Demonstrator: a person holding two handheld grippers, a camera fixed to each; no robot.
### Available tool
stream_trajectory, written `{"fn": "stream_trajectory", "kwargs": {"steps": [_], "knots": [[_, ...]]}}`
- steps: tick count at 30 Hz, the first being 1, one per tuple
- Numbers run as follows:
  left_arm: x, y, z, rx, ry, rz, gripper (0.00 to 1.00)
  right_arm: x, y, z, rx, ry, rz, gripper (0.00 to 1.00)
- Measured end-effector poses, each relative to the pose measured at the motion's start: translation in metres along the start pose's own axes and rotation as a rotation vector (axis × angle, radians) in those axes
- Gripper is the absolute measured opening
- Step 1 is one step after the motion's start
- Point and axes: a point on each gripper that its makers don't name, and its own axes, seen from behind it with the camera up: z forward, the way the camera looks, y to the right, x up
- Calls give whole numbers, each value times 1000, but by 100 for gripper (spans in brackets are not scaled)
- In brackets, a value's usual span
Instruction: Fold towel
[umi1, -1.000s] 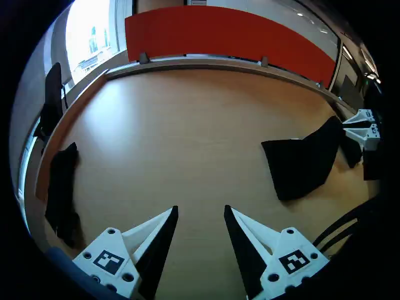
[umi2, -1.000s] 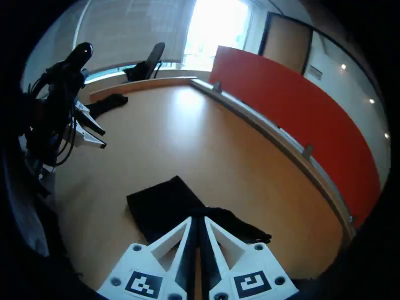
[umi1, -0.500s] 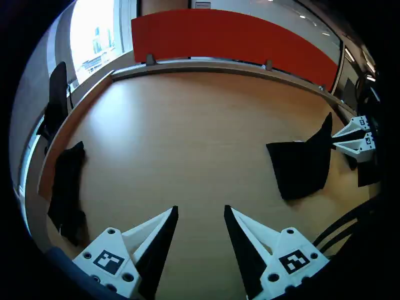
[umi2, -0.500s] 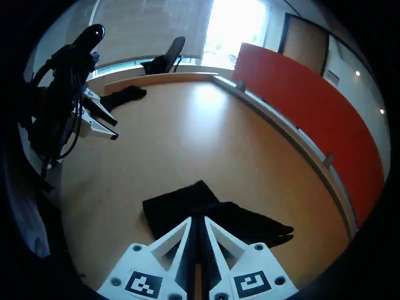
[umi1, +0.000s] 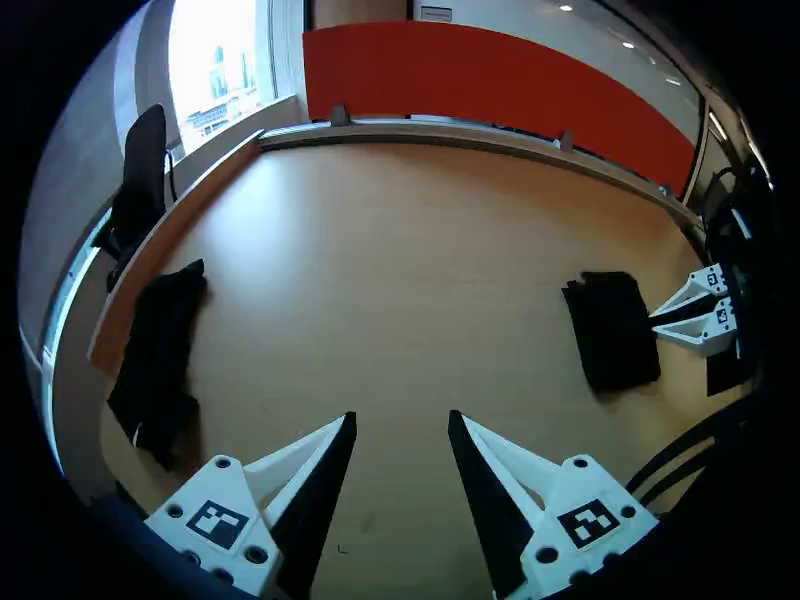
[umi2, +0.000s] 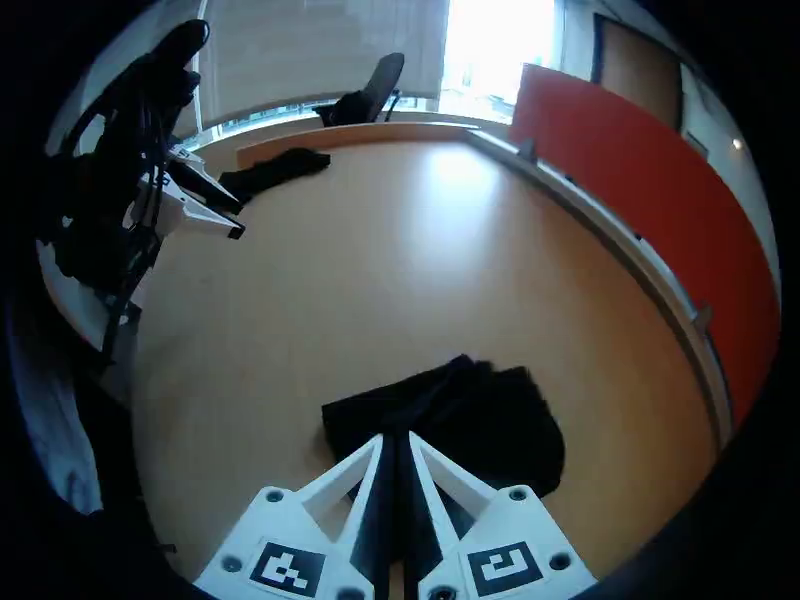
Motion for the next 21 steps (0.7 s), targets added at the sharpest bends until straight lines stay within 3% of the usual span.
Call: {"fn": "stream_trajectory", "kwargs": {"steps": [11, 19, 21], "knots": [[-1, 0, 0, 2, 1, -5, 67, -6, 3, -2, -4, -15, 10, 6], [3, 4, 1, -4, 5, 3, 67, -17, 6, -10, -23, -28, 32, 70], [3, 4, 0, -4, 6, 4, 67, -20, 7, -11, -31, -31, 36, 75]]}}
